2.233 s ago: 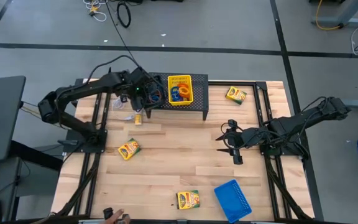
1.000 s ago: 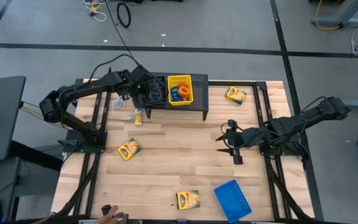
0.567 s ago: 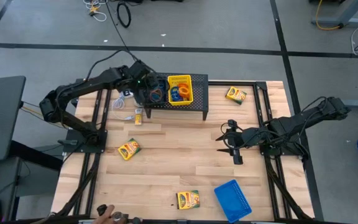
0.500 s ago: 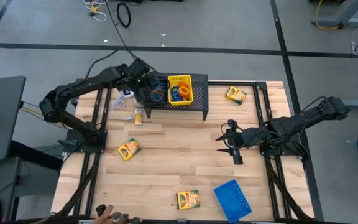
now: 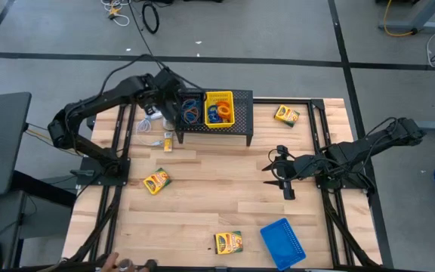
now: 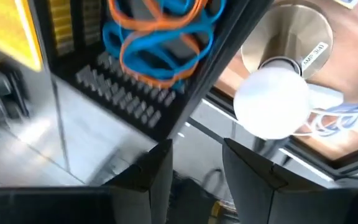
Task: Pick & Place Office Desk Supplies
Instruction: Adjust the yellow basket on the shelf
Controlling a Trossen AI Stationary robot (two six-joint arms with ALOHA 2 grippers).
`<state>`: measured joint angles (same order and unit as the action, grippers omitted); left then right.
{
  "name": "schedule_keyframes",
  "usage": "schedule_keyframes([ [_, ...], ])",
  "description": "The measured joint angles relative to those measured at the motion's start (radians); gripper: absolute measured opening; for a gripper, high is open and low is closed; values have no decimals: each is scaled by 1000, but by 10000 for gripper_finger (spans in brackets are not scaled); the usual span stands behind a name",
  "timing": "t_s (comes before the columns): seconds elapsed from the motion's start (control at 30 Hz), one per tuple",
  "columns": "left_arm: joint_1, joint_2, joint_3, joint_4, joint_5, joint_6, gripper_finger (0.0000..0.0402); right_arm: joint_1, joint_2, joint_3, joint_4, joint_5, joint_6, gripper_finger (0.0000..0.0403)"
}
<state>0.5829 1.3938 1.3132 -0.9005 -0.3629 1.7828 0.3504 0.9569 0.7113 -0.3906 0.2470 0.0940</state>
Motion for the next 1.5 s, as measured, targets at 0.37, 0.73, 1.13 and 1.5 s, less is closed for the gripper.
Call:
schedule_keyframes([
  [0.37, -64, -48, 0, 7, -27, -366, 141, -11, 18, 0, 107, 3, -68, 213],
  [0.73, -174, -166, -17, 93, 547, -1195, 140, -68, 119, 1, 237, 0, -179, 213],
  [1.13, -243, -564, -309, 440, 556, -1353, 126, -96, 204, 0, 368, -9, -242, 213],
  [1.5, -244, -967, -850, 870, 426, -1582, 125, -173, 203, 0, 588, -7, -310, 197],
])
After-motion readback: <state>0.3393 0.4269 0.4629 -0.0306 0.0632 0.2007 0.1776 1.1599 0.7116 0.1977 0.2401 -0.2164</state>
